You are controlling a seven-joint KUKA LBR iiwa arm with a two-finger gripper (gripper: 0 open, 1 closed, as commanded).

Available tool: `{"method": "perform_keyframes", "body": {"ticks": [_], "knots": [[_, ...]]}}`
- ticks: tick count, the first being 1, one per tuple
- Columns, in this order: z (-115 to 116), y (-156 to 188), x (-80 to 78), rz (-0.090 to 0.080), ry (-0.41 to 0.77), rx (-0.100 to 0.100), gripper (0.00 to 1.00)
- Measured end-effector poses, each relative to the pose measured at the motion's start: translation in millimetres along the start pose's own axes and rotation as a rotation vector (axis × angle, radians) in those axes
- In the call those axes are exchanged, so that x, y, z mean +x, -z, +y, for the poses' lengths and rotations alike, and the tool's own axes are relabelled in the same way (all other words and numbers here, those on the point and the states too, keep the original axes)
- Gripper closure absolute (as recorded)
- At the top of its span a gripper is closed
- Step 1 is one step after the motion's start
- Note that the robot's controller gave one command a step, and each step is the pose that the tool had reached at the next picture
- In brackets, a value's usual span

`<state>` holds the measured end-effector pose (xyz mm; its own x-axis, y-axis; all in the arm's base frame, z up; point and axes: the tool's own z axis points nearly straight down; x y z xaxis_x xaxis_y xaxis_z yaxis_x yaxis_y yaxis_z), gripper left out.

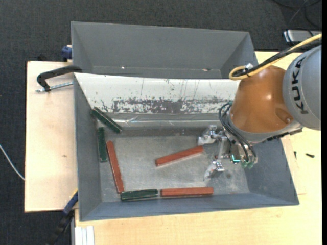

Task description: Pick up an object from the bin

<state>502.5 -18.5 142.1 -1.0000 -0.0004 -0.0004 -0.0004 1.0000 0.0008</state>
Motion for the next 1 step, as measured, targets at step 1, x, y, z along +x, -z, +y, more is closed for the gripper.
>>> {"method": "perform_keyframes", "body": {"ticks": [1], "knots": [[21.9,-64.9,-42.5,0.003,0.031,0.000,1.00]]}}
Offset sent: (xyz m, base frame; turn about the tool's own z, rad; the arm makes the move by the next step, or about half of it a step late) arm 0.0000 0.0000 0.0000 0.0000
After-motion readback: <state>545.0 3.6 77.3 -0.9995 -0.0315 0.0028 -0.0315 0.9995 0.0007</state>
